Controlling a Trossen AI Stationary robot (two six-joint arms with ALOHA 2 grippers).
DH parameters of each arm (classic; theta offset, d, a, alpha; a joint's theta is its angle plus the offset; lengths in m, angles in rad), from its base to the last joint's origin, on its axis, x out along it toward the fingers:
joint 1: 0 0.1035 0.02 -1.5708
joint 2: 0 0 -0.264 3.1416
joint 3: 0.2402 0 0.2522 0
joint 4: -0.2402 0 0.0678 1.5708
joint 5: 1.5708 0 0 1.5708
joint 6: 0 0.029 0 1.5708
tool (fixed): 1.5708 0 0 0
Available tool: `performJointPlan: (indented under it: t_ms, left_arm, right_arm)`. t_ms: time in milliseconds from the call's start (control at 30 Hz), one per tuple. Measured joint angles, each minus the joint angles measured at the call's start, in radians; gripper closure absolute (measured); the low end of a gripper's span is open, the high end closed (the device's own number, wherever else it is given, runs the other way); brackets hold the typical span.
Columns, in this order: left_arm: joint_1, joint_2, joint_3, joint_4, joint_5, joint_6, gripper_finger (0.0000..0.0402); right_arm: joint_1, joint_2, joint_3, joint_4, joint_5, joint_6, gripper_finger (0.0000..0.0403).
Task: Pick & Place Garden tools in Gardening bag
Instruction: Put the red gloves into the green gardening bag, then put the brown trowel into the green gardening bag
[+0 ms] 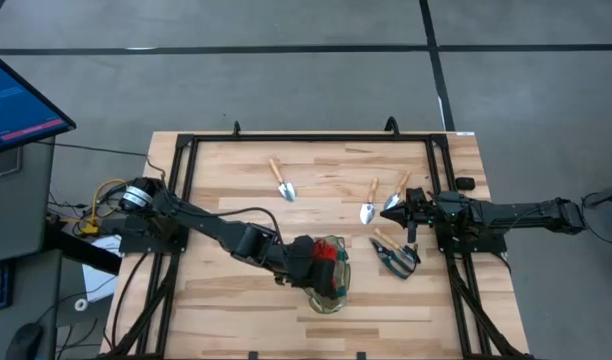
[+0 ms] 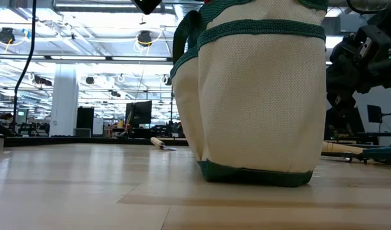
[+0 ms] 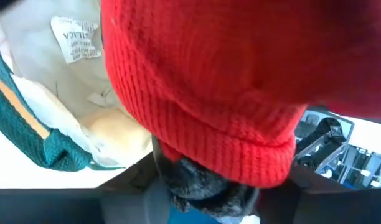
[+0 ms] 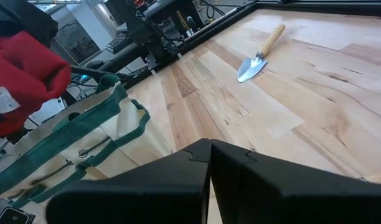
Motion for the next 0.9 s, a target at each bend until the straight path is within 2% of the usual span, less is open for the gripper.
performJointPlan:
  t_ms: [200,400,500,567,667,800,900]
  left_arm:
    - [-0.001,0.0,0.0,0.0,0.016,-0.014,0.0187]
    - [-0.002,-0.003,0.0,0.0,0.057,-0.04,0.0187]
    - [-0.002,-0.034,-0.002,0.02,0.089,-0.033,0.0187]
    - [-0.004,-0.072,-0.002,0.029,0.072,-0.01,0.0187]
    - [-0.021,-0.143,-0.002,0.032,-0.037,0.038,0.0188]
    - [-0.055,-0.252,-0.002,0.035,-0.227,0.141,0.0188]
    - [-0.098,-0.328,-0.001,0.037,-0.387,0.269,0.0188]
  right_arm:
    - [0.0,0.0,0.0,0.0,0.0,0.0,0.0403]
    - [0.0,0.0,0.0,0.0,-0.001,0.0,0.0403]
    - [0.001,0.0,0.0,0.011,-0.002,0.013,0.0403]
    - [0.0,0.0,0.001,0.055,-0.004,0.067,0.0403]
    - [0.0,0.001,0.026,0.101,-0.02,0.128,0.0403]
    - [0.0,-0.002,0.114,0.186,-0.13,0.03,0.0403]
    - [-0.001,0.017,0.217,0.082,-0.101,0.004,0.0403]
